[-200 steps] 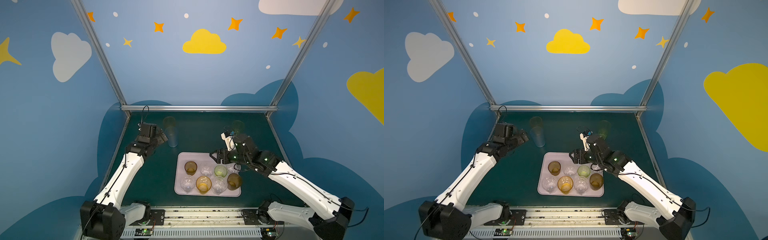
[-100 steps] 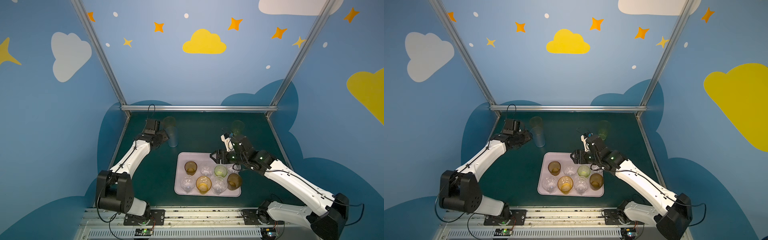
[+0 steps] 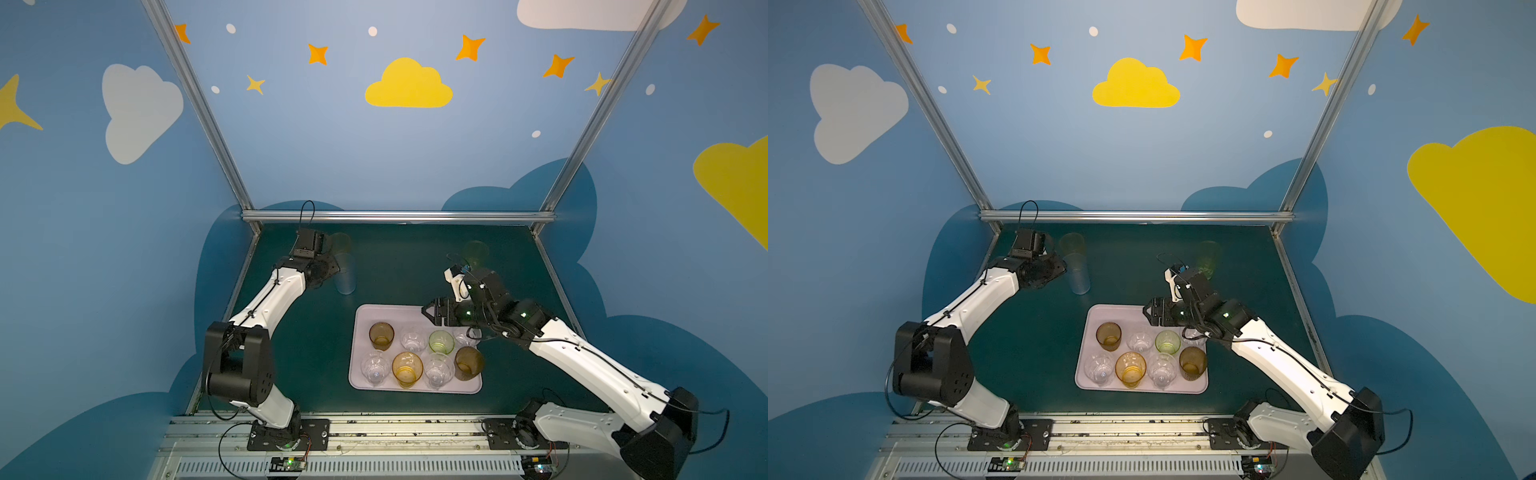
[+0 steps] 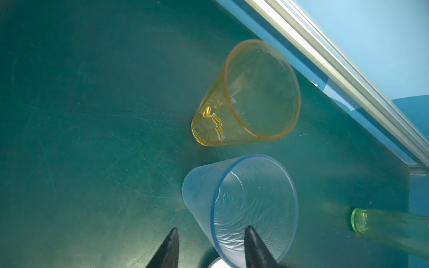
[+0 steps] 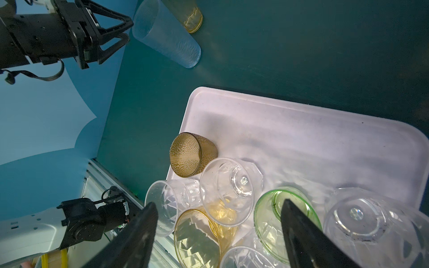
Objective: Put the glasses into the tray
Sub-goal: 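Move the left gripper over the clear blue glass while the right gripper hovers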
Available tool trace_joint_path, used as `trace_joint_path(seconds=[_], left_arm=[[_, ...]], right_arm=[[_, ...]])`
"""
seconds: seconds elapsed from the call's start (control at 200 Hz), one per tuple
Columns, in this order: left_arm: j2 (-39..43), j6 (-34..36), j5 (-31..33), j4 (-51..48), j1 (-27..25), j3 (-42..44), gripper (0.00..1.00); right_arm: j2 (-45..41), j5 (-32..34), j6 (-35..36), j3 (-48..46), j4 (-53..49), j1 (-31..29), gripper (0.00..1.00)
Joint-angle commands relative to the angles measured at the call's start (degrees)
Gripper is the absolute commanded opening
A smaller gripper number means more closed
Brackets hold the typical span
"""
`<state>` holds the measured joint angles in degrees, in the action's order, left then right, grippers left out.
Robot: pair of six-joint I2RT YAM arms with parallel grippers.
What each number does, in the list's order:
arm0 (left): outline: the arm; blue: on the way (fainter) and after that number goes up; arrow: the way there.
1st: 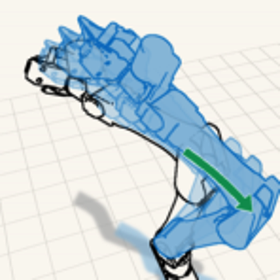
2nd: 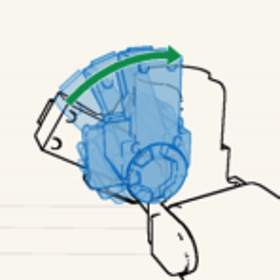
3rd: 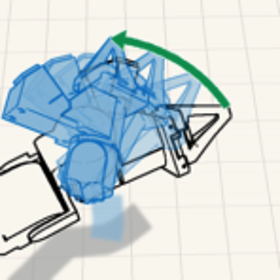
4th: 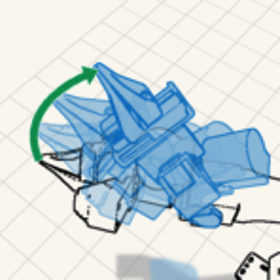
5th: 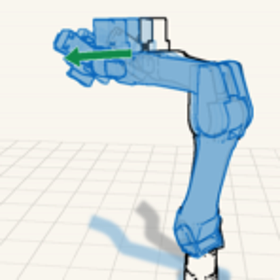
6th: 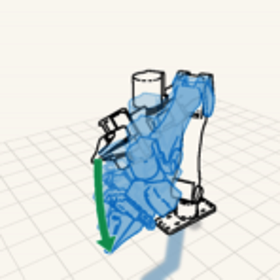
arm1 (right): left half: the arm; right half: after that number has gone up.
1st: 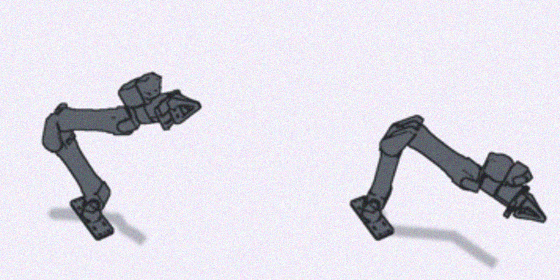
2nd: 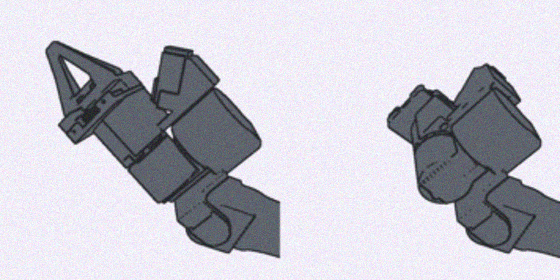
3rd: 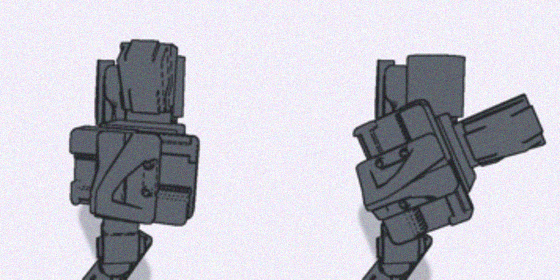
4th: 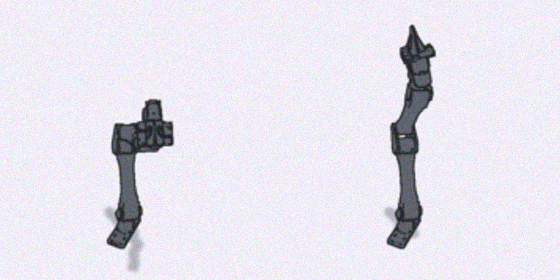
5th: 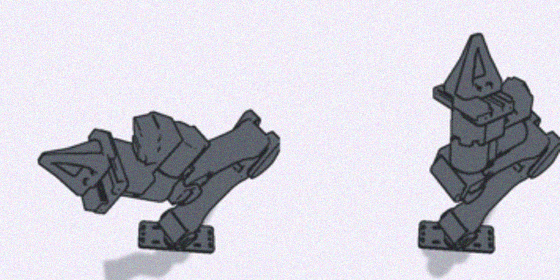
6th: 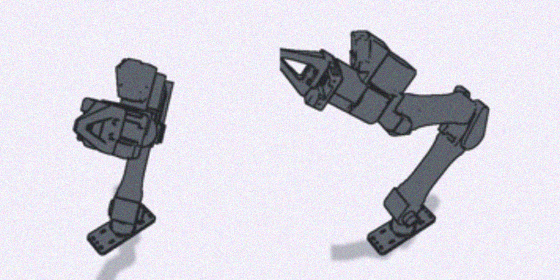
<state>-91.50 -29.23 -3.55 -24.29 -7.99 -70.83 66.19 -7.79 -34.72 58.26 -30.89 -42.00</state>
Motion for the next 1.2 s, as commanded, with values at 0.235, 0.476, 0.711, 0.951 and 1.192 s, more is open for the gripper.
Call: trace_joint_path(seconds=[0.235,0.476,0.711,0.951,1.192], left_arm=[[-4.25,2.82,1.79,-2.42,0.20,-4.42,0.37],[-7.02,3.51,1.91,-3.19,0.24,-6.40,0.24],[-7.06,3.41,1.10,-3.31,0.13,-6.04,0.06],[-2.25,2.52,-0.67,-1.73,-0.60,-2.23,0.04],[6.44,1.81,-1.24,-1.09,-3.22,3.73,0.04]], right_arm=[[-0.28,-0.83,-1.05,-0.43,-1.01,0.67,0.83],[0.15,-0.82,-1.58,-0.36,-1.30,0.85,0.82],[0.25,-1.51,-2.53,-0.69,-1.45,1.49,0.83],[1.78,-2.00,-2.91,-0.43,-2.13,2.64,0.83],[3.33,-2.83,-3.16,0.12,-2.28,4.10,0.82]])
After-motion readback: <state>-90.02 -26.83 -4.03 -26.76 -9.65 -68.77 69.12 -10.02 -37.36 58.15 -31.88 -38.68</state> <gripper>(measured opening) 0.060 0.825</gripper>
